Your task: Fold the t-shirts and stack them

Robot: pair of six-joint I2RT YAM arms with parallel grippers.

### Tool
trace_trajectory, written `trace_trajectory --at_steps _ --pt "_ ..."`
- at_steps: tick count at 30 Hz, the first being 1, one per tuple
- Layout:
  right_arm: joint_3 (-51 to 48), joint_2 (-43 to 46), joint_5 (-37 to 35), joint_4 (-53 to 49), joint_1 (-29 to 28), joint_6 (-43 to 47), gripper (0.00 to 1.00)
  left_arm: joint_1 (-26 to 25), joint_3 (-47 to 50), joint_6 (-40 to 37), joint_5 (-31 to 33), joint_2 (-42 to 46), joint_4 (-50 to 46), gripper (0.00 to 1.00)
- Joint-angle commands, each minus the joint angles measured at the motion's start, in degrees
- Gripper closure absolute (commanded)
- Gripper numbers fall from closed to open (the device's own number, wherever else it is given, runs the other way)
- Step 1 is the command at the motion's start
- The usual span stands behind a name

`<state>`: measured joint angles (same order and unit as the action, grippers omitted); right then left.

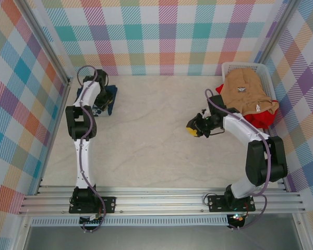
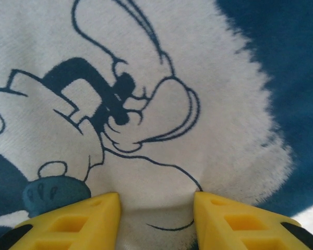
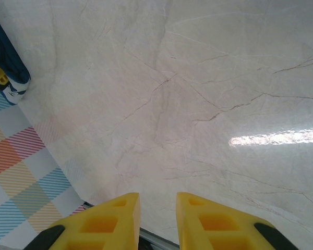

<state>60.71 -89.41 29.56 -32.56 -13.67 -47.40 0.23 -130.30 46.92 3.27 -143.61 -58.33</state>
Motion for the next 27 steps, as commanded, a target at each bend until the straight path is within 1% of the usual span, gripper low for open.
trace_trajectory --at_steps 1,3,4,7,9,12,14,16,20,27 --pt "0.8 0.8 1.4 -0.7 0.3 0.3 0.75 -0.3 -0.1 1.7 7.8 -1.0 -6.4 0.57" --pt "1.3 0.8 1.3 -1.2 0.3 0.5 0.75 -0.2 -3.6 2.4 11.9 -3.5 -10.0 0.57" --pt "1.5 0.9 1.3 -1.7 0.3 0.6 0.75 0.2 -5.3 2.9 12.7 -5.1 -11.1 0.57" --pt "1.7 1.5 1.0 -2.8 0.3 0.7 0.75 2.0 -9.5 5.8 12.7 -8.4 -13.6 0.57" --pt "1.8 2.2 0.7 -3.8 0.3 0.7 0.75 3.4 -10.1 7.3 12.7 -9.1 -13.5 0.57" --pt "2.1 3.0 0.2 -5.3 0.3 0.8 0.75 5.4 -10.4 7.1 11.1 -9.5 -10.8 0.57" --pt "2.4 3.7 -0.3 -6.2 0.3 0.7 0.75 6.3 -11.2 5.4 10.2 -9.8 -9.0 0.57" --pt "2.7 4.1 -0.5 -6.8 0.3 0.6 0.75 7.0 -12.5 3.2 8.0 -10.7 -6.8 0.57" --pt "3.2 3.9 -0.4 -6.9 0.3 -0.1 0.75 7.2 -15.6 -1.6 3.5 -12.8 -4.8 0.57" --pt "4.5 1.8 0.3 -5.5 0.1 -0.8 0.75 5.8 -14.8 -5.7 -0.3 -12.9 -3.9 0.59"
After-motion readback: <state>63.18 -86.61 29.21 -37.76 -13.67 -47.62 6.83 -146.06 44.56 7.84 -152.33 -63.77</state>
